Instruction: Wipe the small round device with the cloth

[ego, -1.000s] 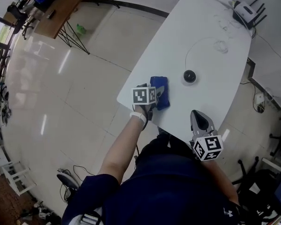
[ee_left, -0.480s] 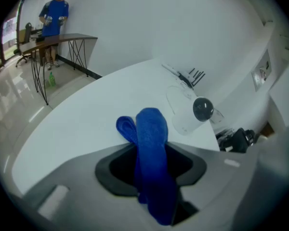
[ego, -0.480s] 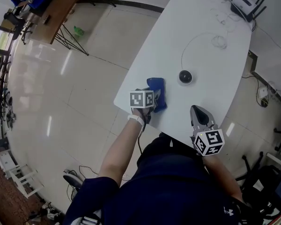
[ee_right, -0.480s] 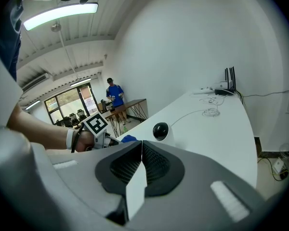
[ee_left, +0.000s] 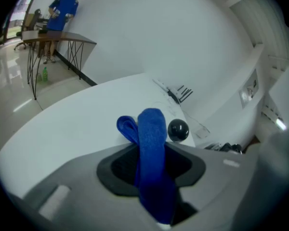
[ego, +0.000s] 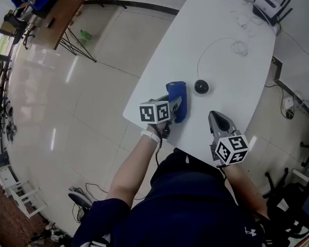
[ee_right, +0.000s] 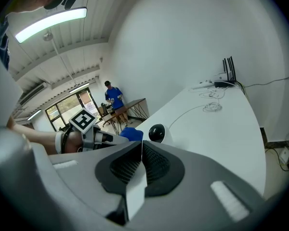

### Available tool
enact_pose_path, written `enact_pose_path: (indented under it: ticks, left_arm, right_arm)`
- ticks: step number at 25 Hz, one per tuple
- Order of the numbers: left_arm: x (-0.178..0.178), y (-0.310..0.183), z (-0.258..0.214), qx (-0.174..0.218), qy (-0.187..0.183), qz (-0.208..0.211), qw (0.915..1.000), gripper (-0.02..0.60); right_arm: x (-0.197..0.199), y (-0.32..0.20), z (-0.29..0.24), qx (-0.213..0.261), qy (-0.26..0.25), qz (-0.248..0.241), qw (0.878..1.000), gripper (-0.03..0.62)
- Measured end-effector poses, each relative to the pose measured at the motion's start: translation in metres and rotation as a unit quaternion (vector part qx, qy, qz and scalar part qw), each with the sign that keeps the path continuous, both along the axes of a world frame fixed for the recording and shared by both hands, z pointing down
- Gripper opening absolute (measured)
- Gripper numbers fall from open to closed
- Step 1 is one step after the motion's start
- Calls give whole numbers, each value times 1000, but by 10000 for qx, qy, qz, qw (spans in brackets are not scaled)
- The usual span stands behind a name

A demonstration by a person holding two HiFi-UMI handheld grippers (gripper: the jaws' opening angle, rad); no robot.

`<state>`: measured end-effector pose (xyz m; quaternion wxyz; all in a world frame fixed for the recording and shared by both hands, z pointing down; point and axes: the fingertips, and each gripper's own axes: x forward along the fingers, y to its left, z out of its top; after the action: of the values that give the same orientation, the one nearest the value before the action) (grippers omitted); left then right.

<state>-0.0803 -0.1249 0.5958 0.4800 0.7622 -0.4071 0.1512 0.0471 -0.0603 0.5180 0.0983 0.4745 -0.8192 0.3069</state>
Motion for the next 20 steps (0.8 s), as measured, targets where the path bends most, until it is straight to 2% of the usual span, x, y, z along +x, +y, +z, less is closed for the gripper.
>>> enact_pose_path:
  ticks: [4,9,12,16,17,19,20]
  left_arm:
    - [22,-28,5,-377,56,306,9988,143]
    - [27,-45,30,-883,-723,842,9899,143]
    - [30,-44,48,-1178,-945,1018,9833,144]
    - [35,-44,52,-1214,-1026,1076,9814,144]
    - [36,-44,52,-1209,-1012,1058,9818,144]
    - [36,-44,52,-1190,-963,1019,9829,144]
    - [37,-44,52,-1181,-942,1011,9833,145]
  right_arm:
    - [6,0,-3,2,-46,114,9999,12]
    - [19,5,-2,-25,-123,292,9995,12]
    - [28,2,5,-11,-55,325,9995,12]
    - [32,-35,22,301,534,-157,9980,14]
    - [29,-49,26,363,634,-326,9968,33]
    - [19,-74,29,461,724,-626,9943,121]
    - [14,-85,28,498,715,-747,9934,129]
